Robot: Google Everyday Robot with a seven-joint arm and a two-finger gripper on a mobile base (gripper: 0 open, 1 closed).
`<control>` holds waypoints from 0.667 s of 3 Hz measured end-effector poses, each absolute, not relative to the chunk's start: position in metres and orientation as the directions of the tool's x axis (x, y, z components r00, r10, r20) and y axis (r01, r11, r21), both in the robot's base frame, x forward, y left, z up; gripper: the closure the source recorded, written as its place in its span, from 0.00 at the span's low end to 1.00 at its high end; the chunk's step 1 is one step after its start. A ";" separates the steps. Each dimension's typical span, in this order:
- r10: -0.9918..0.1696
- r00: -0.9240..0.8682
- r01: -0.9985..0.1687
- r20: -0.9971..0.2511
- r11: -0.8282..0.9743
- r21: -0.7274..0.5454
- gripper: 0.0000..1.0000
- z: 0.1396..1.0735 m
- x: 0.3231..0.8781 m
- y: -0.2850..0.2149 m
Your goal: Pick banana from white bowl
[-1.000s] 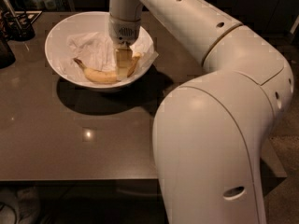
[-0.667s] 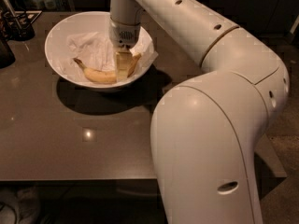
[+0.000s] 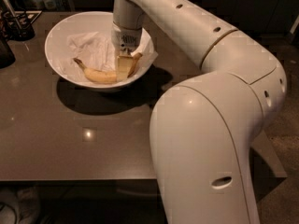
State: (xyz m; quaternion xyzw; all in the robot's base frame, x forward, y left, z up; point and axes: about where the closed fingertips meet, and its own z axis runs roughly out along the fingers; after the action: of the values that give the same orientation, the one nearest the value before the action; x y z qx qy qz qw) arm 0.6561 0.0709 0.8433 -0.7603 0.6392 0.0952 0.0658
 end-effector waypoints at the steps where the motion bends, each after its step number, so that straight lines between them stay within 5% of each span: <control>1: -0.958 0.172 -0.983 -0.228 -0.181 0.022 0.78 0.842 0.657 0.068; 2: -0.956 0.175 -0.983 -0.236 -0.183 0.015 1.00 0.843 0.657 0.065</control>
Offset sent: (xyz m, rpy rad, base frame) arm -0.0159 -0.0252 0.0075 -0.0276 0.0487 0.0268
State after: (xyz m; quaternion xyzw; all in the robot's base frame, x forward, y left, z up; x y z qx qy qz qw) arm 0.6573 0.0653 0.8434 -0.7631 0.6352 0.0964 0.0702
